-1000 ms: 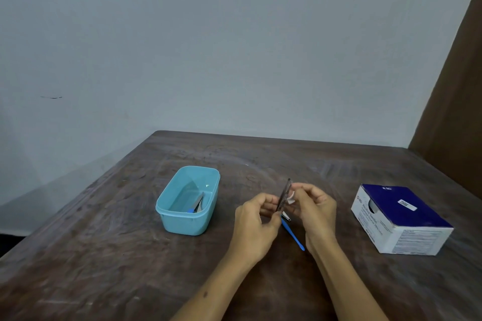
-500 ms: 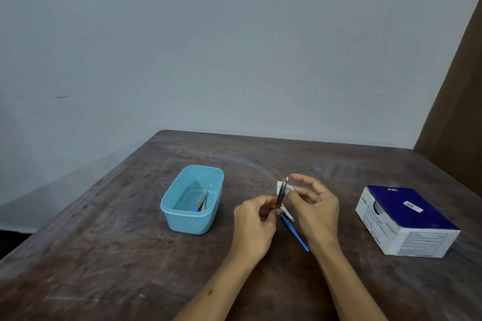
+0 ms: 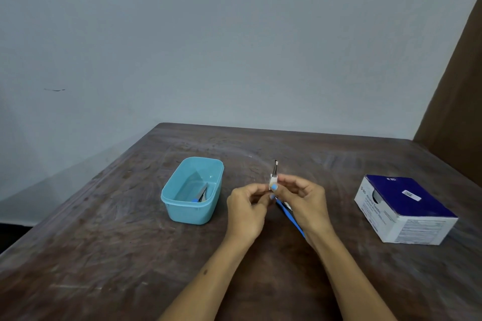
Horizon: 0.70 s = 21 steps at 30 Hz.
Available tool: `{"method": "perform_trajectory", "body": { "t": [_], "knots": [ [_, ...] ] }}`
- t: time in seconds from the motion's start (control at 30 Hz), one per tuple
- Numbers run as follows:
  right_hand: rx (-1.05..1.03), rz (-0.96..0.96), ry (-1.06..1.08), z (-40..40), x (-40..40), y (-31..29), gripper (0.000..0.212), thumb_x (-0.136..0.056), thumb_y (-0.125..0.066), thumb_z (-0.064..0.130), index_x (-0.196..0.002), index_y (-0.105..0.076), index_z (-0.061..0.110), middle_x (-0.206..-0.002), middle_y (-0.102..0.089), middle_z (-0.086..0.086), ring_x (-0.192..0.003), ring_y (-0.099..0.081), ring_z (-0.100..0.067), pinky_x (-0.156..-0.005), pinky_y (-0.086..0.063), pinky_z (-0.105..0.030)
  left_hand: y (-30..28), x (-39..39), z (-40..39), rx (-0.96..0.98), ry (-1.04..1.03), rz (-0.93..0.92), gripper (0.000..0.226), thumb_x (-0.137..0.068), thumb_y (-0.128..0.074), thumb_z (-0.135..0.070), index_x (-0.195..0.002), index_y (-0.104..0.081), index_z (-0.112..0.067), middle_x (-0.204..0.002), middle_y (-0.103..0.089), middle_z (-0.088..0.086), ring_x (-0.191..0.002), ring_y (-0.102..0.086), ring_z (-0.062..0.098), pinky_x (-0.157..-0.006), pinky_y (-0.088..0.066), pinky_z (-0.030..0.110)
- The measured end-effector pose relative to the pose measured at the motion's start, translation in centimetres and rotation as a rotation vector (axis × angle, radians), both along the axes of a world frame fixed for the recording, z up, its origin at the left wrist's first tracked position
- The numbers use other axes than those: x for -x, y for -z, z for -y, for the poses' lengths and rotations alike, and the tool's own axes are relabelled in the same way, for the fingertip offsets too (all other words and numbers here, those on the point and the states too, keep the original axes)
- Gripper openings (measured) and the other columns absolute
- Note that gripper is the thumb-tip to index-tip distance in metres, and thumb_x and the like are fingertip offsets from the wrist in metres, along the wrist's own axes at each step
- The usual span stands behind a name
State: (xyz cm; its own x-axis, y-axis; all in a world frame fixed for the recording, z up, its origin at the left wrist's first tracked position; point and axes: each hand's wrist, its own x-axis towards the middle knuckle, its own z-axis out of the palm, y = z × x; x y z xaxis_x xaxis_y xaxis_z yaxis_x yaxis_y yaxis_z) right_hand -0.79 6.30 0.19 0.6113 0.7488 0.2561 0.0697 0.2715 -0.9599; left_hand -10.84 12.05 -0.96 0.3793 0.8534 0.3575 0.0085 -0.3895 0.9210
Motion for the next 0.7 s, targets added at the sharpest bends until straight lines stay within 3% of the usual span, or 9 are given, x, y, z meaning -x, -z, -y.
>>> {"method": "perform_trajectory", "body": {
  "t": [0.2, 0.33, 0.5, 0.6, 0.7],
  "knots": [
    [0.032, 0.026, -0.001, -0.34, 0.03, 0.31, 0.007, -0.083, -0.068, 0.013, -0.088, -0.071, 0.011, -0.077, -0.071, -0.004, -0.068, -0.064, -0.011, -0.06, -0.053, -0.02, 0.13, -0.17, -0.12, 0.014, 0.03, -0.027, 0.021, -0.083, -0.066, -0.004, -0.102, -0.072, -0.01, -0.092, -0.074, 0.003, -0.086, -0.07, 0.009, -0.082, -0.057, 0.03],
    [0.03, 0.044, 0.047, -0.43, -0.05, 0.41, 0.006, -0.083, -0.069, 0.015, -0.088, -0.07, 0.012, -0.075, -0.071, -0.004, -0.069, -0.067, -0.014, -0.066, -0.056, -0.028, 0.08, -0.26, 0.09, -0.006, 0.01, -0.053, 0.02, -0.084, -0.065, -0.004, -0.101, -0.072, -0.009, -0.093, -0.074, 0.003, -0.086, -0.069, 0.007, -0.081, -0.056, 0.024],
    [0.08, 0.188, 0.08, -0.59, -0.01, 0.81, 0.005, -0.08, -0.072, 0.018, -0.083, -0.07, 0.021, -0.082, -0.072, -0.005, -0.078, -0.069, -0.021, -0.074, -0.057, -0.037, 0.09, 0.11, -0.19, -0.03, -0.008, -0.082, 0.021, -0.084, -0.063, -0.003, -0.1, -0.073, -0.013, -0.089, -0.074, -0.002, -0.085, -0.069, 0.006, -0.081, -0.058, 0.032],
    [-0.015, 0.131, 0.126, -0.37, 0.07, 0.22, 0.007, -0.082, -0.07, 0.014, -0.087, -0.069, 0.008, -0.077, -0.07, -0.005, -0.065, -0.068, -0.011, -0.065, -0.057, -0.029, -0.08, -0.06, 0.14, -0.064, 0.009, -0.105, 0.02, -0.084, -0.064, -0.005, -0.101, -0.072, -0.012, -0.089, -0.072, -0.008, -0.083, -0.067, 0.001, -0.08, -0.055, 0.017],
    [-0.009, 0.158, 0.121, -0.37, -0.01, 0.35, 0.006, -0.082, -0.07, 0.014, -0.086, -0.069, 0.01, -0.075, -0.07, -0.003, -0.065, -0.068, -0.01, -0.065, -0.057, -0.029, -0.12, -0.03, 0.26, -0.089, -0.007, -0.131, 0.02, -0.084, -0.065, -0.006, -0.101, -0.072, -0.013, -0.087, -0.069, -0.011, -0.08, -0.064, -0.004, -0.073, -0.05, 0.007]
  ]
}}
